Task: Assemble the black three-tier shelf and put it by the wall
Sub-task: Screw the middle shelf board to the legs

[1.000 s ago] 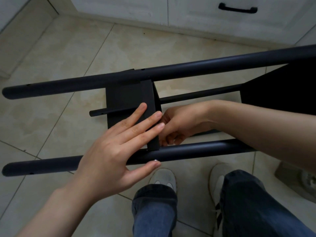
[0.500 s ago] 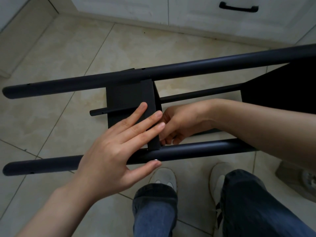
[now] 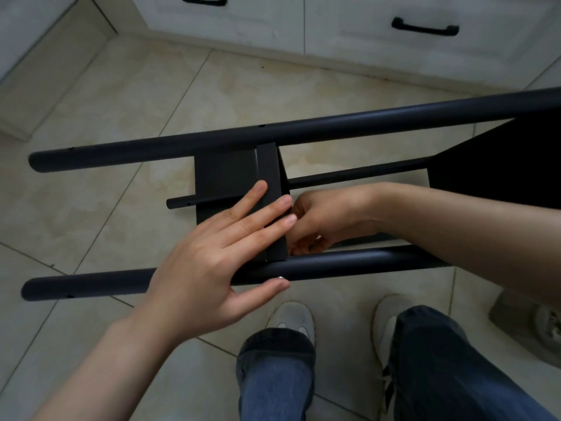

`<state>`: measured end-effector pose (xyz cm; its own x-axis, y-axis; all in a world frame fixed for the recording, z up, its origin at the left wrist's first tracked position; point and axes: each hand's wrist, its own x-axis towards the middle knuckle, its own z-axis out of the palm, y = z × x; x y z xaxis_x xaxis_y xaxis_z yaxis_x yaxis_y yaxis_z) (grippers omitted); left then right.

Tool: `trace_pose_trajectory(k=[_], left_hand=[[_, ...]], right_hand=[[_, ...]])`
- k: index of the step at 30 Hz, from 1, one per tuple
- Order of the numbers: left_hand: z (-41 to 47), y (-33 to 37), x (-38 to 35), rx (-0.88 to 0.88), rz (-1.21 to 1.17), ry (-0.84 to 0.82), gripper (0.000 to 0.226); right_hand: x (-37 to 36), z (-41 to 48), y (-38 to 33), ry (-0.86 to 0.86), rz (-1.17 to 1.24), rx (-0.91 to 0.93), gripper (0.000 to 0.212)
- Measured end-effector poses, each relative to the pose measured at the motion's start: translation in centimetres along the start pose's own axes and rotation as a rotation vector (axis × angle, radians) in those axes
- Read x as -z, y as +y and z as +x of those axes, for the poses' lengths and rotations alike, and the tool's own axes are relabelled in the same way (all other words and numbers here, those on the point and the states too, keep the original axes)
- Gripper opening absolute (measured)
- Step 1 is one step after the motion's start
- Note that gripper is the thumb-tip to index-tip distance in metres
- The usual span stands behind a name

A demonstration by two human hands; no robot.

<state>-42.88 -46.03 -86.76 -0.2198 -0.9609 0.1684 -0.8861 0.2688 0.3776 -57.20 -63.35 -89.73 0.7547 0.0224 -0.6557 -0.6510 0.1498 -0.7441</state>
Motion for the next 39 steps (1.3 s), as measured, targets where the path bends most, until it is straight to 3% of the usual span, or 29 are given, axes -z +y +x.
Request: trace_pose_trajectory(k=[10, 18, 24, 28, 31, 34, 36, 39], left_hand=[[0.3, -0.3, 0.4, 0.019, -0.015, 0.004, 0.064], [-0.1, 1.4, 0.8, 0.082, 0.023, 0.037, 0.061], [-0.8, 4.1, 0.3, 0.255, -0.051, 0.196, 0.044], [-1.9, 5.7, 0.2, 0.383, -0.149, 0.428, 0.021], [-3.1, 6.7, -0.3, 0.625, -0.411, 0.588, 0.016], [-3.4, 7.2, -1.0, 0.980, -0.817, 0.621, 0.003], [-3.0, 7.1, -1.1, 1.182, -1.186, 0.684, 0.012], [-2.0, 7.1, -0.9, 1.289, -1.625, 0.746, 0.022]], right_hand=[[0.1, -4.9, -1.8, 0.202, -0.173, 0.016, 0.022], [-2.3, -9.0, -1.8, 0.437, -0.552, 0.158, 0.016], [-4.2, -10.0, -1.1, 0.534, -0.759, 0.151, 0.032], [-5.0, -9.9, -0.4, 0.592, -0.855, 0.132, 0.034], [-5.0, -9.7, 0.1, 0.620, -0.847, 0.153, 0.033], [-4.9, -9.6, 0.3, 0.636, -0.840, 0.161, 0.033], [-4.9, -9.6, 0.3, 0.638, -0.864, 0.161, 0.033], [-5.0, -9.7, 0.3, 0.655, -0.882, 0.170, 0.033]])
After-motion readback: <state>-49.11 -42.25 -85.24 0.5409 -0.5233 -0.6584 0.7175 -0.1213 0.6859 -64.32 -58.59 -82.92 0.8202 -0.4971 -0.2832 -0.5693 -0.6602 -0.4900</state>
